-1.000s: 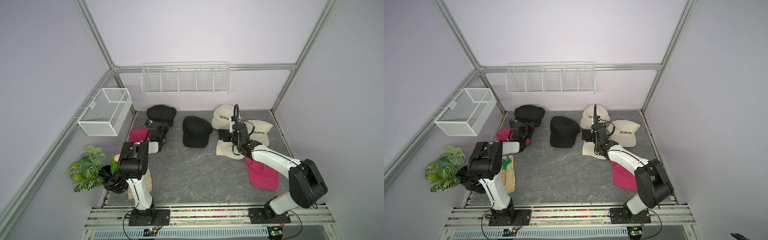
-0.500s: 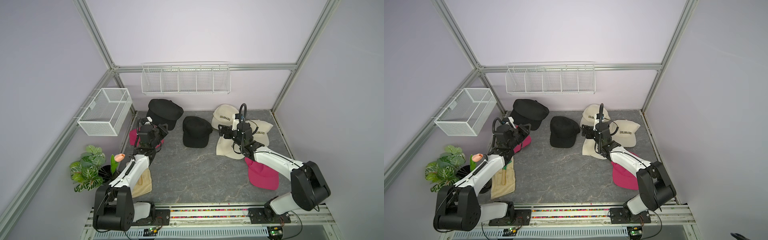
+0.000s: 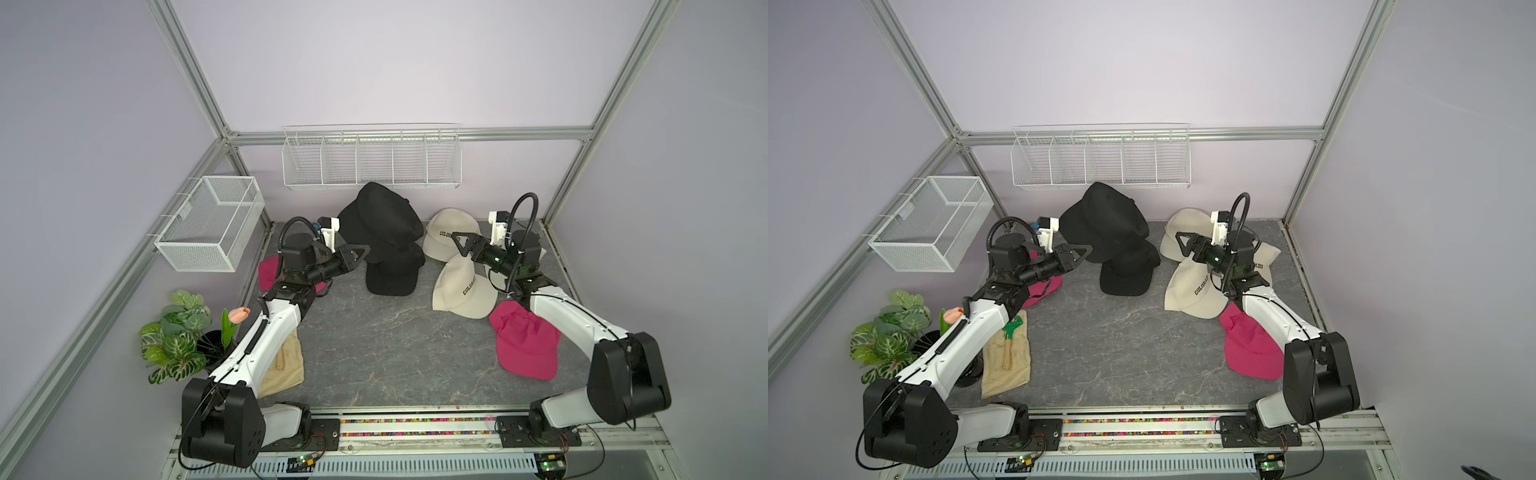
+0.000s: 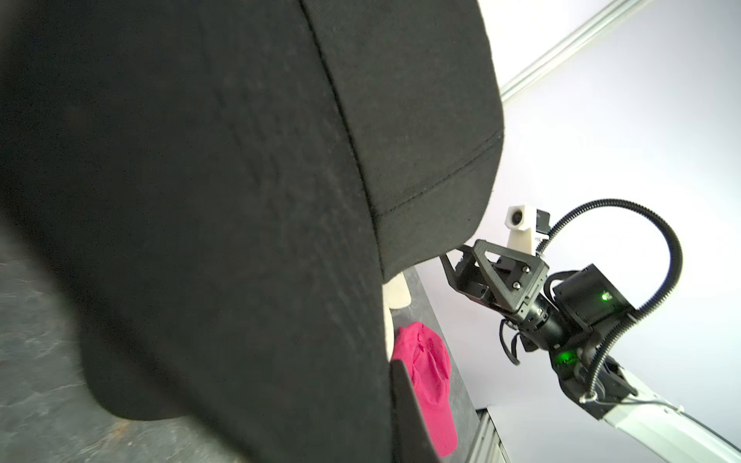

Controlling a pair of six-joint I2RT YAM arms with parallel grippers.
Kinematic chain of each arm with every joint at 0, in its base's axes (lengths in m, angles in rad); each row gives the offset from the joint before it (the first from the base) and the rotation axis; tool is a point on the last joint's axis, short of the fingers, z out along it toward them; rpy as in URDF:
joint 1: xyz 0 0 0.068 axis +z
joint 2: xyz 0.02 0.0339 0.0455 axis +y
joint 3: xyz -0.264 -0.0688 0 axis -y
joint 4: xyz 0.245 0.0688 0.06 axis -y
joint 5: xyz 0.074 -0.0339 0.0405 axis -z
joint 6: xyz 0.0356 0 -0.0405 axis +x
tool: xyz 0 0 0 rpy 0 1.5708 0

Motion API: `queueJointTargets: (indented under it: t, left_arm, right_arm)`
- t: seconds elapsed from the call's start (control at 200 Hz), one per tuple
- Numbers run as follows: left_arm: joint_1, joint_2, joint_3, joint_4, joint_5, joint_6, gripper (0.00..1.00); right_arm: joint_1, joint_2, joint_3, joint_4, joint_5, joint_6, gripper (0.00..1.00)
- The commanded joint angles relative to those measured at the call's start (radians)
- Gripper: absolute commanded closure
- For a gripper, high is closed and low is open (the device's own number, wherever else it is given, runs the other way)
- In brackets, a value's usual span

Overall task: Stack the baseball caps by color
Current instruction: Pick up the baseball cap at the corner of the board.

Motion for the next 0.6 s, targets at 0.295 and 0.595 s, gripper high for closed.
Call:
queueJointTargets:
  t: [0.295, 0.595]
  left_arm:
    - [-0.046, 0.186, 0.056, 0.114, 0.231, 0.070, 1.00]
    - [-0.052, 0.270, 0.095, 0.148, 0.308, 0.066, 1.00]
  right_arm:
    - [-0.054, -0.121, -0.054, -0.018, -0.233, 0.198, 0.11]
    - [-0.033, 0.066, -0.081, 0.305, -0.255, 0.415, 0.11]
